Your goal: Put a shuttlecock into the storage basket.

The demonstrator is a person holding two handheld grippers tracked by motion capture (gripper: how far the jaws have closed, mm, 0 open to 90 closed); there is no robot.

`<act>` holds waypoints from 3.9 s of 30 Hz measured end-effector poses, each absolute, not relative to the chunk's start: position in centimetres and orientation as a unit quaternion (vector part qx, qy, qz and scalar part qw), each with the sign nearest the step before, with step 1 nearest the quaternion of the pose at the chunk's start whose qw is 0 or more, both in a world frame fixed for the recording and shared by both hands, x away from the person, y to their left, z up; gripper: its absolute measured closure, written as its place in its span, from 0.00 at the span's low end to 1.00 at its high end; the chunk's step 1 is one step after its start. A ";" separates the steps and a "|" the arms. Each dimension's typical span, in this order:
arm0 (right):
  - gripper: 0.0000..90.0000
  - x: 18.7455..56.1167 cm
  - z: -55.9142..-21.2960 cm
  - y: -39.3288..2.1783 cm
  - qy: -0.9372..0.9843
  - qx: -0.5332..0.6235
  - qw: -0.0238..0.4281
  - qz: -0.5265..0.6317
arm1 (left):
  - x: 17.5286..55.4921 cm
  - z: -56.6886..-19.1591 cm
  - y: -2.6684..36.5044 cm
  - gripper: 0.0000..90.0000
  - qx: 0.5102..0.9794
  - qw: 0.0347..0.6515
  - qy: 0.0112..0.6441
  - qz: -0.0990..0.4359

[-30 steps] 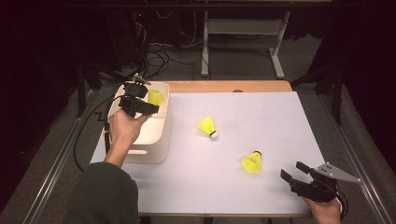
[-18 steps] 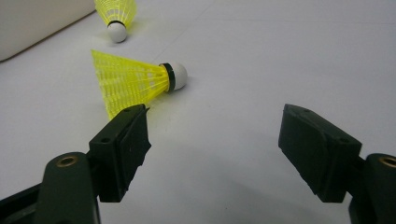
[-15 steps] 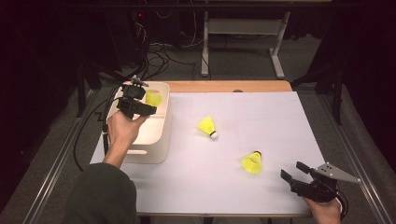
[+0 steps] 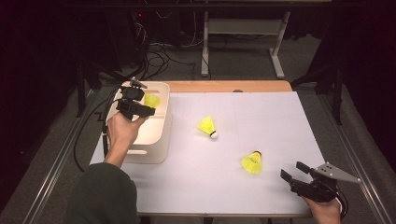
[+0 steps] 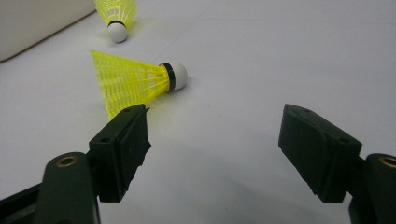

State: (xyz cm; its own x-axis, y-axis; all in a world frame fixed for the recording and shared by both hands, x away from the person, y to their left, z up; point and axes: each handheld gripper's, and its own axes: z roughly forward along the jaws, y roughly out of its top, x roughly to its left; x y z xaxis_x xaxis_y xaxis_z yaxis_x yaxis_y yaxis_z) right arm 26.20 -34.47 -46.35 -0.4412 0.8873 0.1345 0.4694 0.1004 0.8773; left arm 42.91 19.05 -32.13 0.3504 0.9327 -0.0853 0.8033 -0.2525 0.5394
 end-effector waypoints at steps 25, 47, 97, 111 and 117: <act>0.28 26.2 -46.4 -34.5 0.708 0.479 0.220 0.471 | 44.3 -33.9 18.7 0.69 0.784 0.240 0.560 0.117; 0.28 26.3 -46.4 -34.5 0.707 0.479 0.220 0.471 | 45.2 -34.9 18.5 0.68 0.788 0.225 0.564 0.105; 0.28 26.2 -46.3 -34.4 0.708 0.478 0.223 0.470 | 42.4 -31.9 19.0 0.36 0.783 0.298 0.534 0.117; 0.28 26.1 -46.3 -34.5 0.705 0.480 0.223 0.471 | 41.9 -31.0 17.6 0.36 0.792 0.311 0.512 0.114; 0.28 26.2 -46.3 -34.5 0.707 0.478 0.223 0.471 | 41.7 -30.7 16.7 0.36 0.797 0.318 0.501 0.112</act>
State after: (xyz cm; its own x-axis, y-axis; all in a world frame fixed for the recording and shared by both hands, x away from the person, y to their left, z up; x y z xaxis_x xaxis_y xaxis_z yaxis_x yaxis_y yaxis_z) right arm 26.15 -34.46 -46.31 -0.4435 0.8859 0.1361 0.4660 0.0982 0.8793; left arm 41.71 16.73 -30.67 0.4720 0.8702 -0.1410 0.7276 -0.2943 0.6196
